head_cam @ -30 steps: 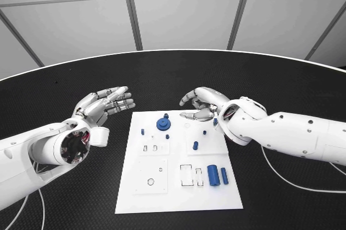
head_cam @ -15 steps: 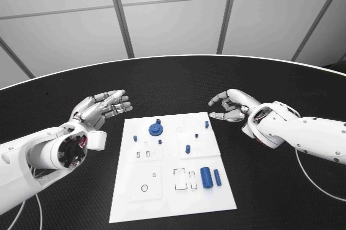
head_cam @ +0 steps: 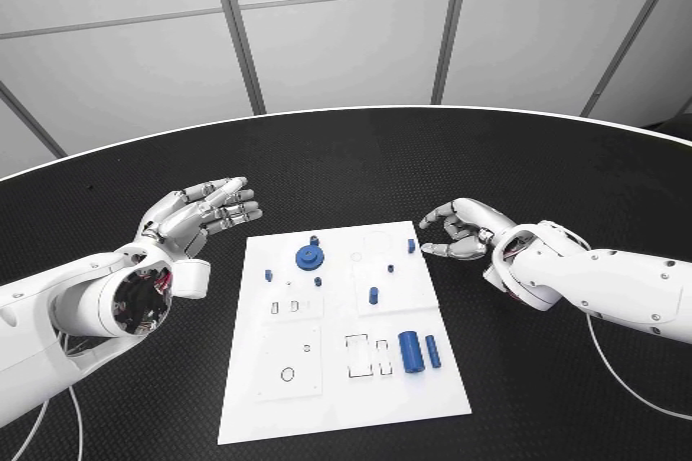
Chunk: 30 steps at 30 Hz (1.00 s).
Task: Assemble the parts on the task board
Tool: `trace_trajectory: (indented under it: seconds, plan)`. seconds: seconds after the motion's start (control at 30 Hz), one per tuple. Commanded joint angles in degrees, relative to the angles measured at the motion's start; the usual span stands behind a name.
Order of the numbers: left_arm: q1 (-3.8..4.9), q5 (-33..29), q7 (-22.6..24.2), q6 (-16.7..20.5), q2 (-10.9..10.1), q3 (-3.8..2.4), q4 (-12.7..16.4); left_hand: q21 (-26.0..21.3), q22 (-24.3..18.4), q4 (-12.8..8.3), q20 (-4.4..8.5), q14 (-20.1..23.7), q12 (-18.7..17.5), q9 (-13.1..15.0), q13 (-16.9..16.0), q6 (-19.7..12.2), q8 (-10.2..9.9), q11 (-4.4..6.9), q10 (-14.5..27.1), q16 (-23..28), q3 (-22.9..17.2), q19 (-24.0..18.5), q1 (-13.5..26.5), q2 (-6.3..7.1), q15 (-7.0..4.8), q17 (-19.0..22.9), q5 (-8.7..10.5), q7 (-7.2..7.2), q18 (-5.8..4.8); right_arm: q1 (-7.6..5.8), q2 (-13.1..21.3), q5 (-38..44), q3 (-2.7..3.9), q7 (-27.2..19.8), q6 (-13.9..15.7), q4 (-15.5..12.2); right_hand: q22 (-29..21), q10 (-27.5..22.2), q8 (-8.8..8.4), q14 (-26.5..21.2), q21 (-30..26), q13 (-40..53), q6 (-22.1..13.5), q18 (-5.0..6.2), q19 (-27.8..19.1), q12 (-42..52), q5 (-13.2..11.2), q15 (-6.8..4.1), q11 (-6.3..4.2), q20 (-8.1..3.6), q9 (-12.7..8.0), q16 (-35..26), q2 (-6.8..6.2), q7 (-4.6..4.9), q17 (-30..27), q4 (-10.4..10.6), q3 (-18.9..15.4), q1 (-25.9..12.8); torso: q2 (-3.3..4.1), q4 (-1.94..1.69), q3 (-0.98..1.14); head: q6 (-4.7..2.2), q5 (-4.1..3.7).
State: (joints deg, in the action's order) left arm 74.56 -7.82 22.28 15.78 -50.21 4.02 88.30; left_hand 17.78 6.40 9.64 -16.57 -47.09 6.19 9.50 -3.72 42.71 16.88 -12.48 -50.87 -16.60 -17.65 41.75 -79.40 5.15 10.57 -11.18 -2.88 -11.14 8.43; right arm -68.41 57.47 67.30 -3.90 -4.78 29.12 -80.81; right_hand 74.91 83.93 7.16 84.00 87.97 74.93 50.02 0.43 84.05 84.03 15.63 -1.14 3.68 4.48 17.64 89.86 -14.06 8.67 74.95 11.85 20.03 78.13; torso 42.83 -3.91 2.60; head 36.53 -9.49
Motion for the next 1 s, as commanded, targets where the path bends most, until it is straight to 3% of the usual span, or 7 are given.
trace_trajectory:
  seconds: [0.03, 0.2, 0.5, 1.0]
  plan:
    - [0.0, 0.0, 0.0, 0.0, 0.0, 0.0, 0.0, -0.1, -0.1, 0.1, -0.04, 0.1, -0.2, 0.0, 0.0, 0.3, -0.2, -0.1, -0.1, 0.3, -0.4, 0.4, -0.1, -0.02, -0.1, 0.0, -0.17, -4.15, 0.99, 0.3, -0.7, 0.0, 0.0, 0.4, -0.1, 0.4, 13.1, 1.2, -0.41, 6.0, -0.2, 9.7, -0.6, 0.24, 4.7, -0.4, 0.2, 0.52, 0.25, 0.58, -0.1, 0.1, -0.05, 0.15, 15.1, 0.1, -0.5, 0.7, 0.1, -0.11, -0.09, 0.06, -0.14]
    - [0.0, 0.0, 0.0, 0.0, -0.1, 0.0, 0.1, -0.1, -0.1, 0.0, -0.04, 0.1, -0.2, 0.0, 0.0, 0.3, -0.2, -0.09, -0.2, 0.3, -0.4, 0.4, -0.1, -0.02, -0.12, -0.1, -0.17, -4.15, 0.99, 0.51, -1.5, 0.0, 0.01, 1.1, -0.3, 1.2, 13.0, 1.2, -0.46, 6.0, -0.2, 9.8, -0.7, 0.25, 4.7, -0.3, 0.2, 0.59, 0.29, 0.65, -0.1, 0.1, 0.02, 0.19, 15.1, 0.1, -0.6, 0.8, 0.08, -0.08, -0.24, 0.28, -0.07]
    - [0.01, 0.0, -0.1, 0.1, -0.3, 0.0, 0.3, -0.1, -0.1, 0.0, -0.04, 0.1, -0.2, 0.0, 0.0, 0.3, -0.2, -0.09, -0.2, 0.3, -0.4, 0.4, -0.1, -0.02, -0.12, -0.1, -0.17, -4.15, 0.99, 0.59, -2.8, 0.0, 0.01, 2.0, -0.6, 2.3, 13.2, 1.4, -0.39, 6.0, -0.1, 10.0, -0.4, 0.2, 4.8, 0.0, 0.1, 0.8, 0.45, 0.89, -0.1, 0.1, 0.53, 0.37, 15.1, 0.5, -1.0, 0.8, 0.07, -0.02, -0.22, 0.44, -0.02]
    - [0.01, 0.0, -0.1, 0.2, -0.5, 0.0, 0.5, -0.1, -0.1, 0.0, -0.04, 0.1, -0.2, 0.0, 0.0, 0.3, -0.2, -0.09, -0.2, 0.4, -0.5, 0.4, 0.0, 0.01, -0.13, -0.1, -0.17, -4.17, 0.99, 0.6, -4.3, 0.0, 0.02, 3.1, -2.0, 3.6, 14.0, 2.3, 1.54, 6.0, 0.9, 10.9, 3.6, -0.07, 5.3, 1.1, 0.3, 1.0, 0.6, 1.24, 0.6, 0.1, 1.74, 0.49, 15.1, 1.3, -0.3, 1.2, 0.07, 0.03, -0.24, 0.66, 0.14]
